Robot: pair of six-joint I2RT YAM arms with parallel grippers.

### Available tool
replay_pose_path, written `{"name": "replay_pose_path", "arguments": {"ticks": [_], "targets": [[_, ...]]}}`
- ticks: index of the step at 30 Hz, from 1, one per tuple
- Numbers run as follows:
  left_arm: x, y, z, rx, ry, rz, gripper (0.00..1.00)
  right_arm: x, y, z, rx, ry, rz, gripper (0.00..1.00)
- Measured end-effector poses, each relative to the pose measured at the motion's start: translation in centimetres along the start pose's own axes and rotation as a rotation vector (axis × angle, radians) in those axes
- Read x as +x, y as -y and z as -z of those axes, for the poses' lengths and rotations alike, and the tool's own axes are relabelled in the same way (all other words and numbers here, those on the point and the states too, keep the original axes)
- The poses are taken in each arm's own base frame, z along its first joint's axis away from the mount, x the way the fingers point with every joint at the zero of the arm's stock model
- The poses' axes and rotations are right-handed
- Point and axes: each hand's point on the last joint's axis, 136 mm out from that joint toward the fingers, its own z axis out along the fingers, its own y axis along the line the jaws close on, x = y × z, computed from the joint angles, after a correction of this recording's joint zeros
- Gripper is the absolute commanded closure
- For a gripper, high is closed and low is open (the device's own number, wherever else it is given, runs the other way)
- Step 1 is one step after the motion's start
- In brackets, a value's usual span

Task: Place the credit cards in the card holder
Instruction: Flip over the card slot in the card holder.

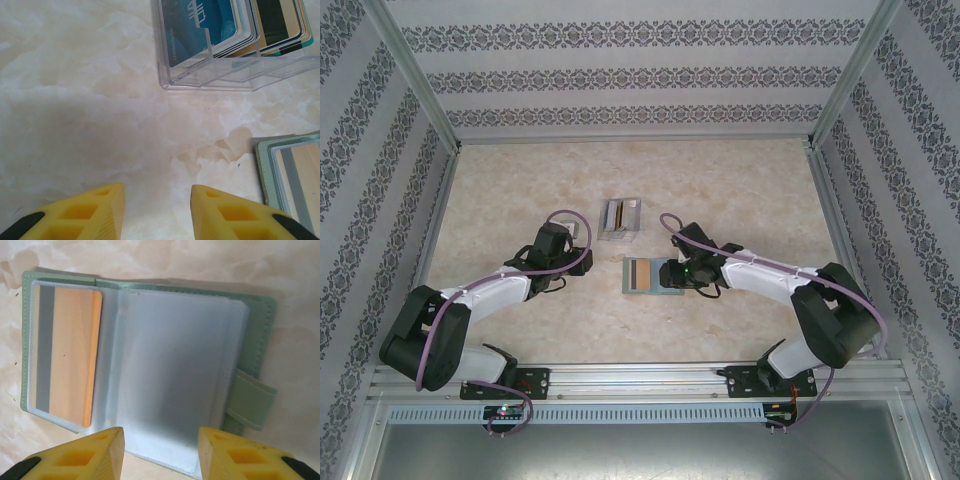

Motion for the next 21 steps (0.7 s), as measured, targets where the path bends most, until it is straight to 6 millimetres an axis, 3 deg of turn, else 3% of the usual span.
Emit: {"name": "replay_pose_path", "arguments": {"ticks": [21], "targets": [[0.0,0.0,0.0,-0.001,-0.004,0.001,0.61,0.3,0.9,-0.8,0.043,0.000,-0.003,0.54]]}}
